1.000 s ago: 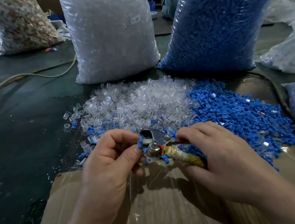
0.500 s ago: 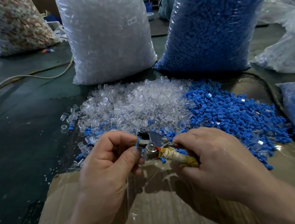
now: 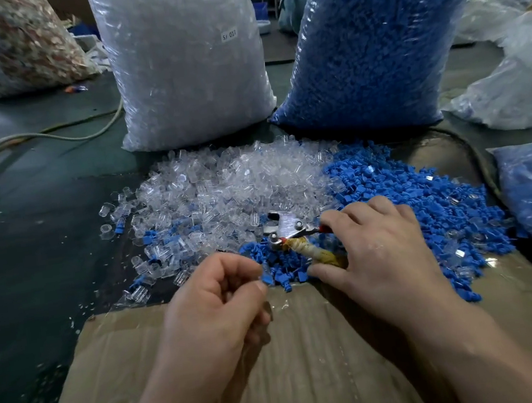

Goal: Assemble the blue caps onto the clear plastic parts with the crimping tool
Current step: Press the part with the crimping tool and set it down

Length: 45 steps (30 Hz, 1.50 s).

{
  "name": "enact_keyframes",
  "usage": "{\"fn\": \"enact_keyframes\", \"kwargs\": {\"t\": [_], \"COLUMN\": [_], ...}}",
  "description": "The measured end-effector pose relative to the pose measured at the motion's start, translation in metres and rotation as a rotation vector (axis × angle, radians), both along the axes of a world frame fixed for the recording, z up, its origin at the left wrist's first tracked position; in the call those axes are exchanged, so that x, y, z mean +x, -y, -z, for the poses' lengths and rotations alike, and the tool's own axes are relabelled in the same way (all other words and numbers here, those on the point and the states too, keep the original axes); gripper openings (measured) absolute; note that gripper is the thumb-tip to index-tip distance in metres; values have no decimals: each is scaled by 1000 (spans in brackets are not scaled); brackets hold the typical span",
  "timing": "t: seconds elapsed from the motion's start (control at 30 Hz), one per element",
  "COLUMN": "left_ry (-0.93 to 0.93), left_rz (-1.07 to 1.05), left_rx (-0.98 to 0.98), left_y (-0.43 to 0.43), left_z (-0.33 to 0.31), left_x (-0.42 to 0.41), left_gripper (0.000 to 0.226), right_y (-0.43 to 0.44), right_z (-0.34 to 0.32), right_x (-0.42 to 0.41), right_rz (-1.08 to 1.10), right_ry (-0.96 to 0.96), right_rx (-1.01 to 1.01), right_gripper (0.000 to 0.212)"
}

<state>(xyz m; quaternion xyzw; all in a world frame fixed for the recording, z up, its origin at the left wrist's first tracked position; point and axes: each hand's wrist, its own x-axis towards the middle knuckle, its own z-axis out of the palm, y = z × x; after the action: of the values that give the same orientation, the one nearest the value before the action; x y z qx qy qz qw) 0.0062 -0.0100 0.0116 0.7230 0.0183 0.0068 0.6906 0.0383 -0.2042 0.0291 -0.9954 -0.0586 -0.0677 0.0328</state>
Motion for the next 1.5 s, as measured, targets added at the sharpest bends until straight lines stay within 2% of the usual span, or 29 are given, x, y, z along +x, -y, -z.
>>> {"fn": "enact_keyframes", "kwargs": {"t": [0.1,0.17,0.23,0.3,0.37,0.43,0.5,0.53,0.63,0.7,0.77,0.87,0.93,0.97,1.07,1.1,1.17,1.27,1.33,1.5], "left_ry": [2,-2,-20,2,96,253,372,396,296,210,176,180,200,232,323,332,360,351,386,382], "left_rz": [-15,-20,-14,-10,-23,-38,-20,-9,-64,-41,44,133,189,212,336,376,424,495,524,572], "left_rx": [9,12,9,47,156,338,475,484,351,316,366,327,247,229,217,238,367,599,737,825], "left_y": [0,1,2,2,-1,-4,-7,-7,-11,-14,-15,-17,-20,-22,-27,-29,-34,-38,-38,-37], "left_z": [1,5,7,9,11,9,4,3,2,1,2,2,0,0,-4,-5,-8,-10,-7,-10], "left_x": [1,0,-1,-2,-3,-4,-6,-6,-5,-2,1,4,4,4,2,1,1,1,0,-2], "left_gripper": [17,23,29,32,27,13,14,16,14,36,47,31,31,30,26,25,17,17,19,19], "right_y": [0,-3,-14,-26,-33,-33,-34,-34,-36,-38,-41,-42,-45,-47,-47,-45,-38,-34,-34,-39], "right_z": [-1,-2,-5,-3,0,2,1,2,3,1,-3,-7,-10,-11,-20,-24,-24,-14,-6,6], "right_x": [0,-5,-14,-20,-23,-25,-26,-27,-29,-29,-30,-33,-35,-37,-38,-37,-35,-30,-31,-32], "right_rz": [-14,-51,-143,-283,-372,-373,-360,-363,-386,-385,-404,-443,-396,-339,-110,-79,-90,-144,-145,-144], "right_ry": [-13,74,188,223,188,169,177,188,216,218,226,168,25,-102,-598,-711,-718,-416,-257,-82], "right_rx": [-2,69,149,138,141,149,172,197,220,215,215,236,364,511,1260,1342,1141,602,372,198], "right_gripper": [62,57,46,33,30,30,30,30,25,25,27,28,29,31,25,24,27,38,39,32]}}
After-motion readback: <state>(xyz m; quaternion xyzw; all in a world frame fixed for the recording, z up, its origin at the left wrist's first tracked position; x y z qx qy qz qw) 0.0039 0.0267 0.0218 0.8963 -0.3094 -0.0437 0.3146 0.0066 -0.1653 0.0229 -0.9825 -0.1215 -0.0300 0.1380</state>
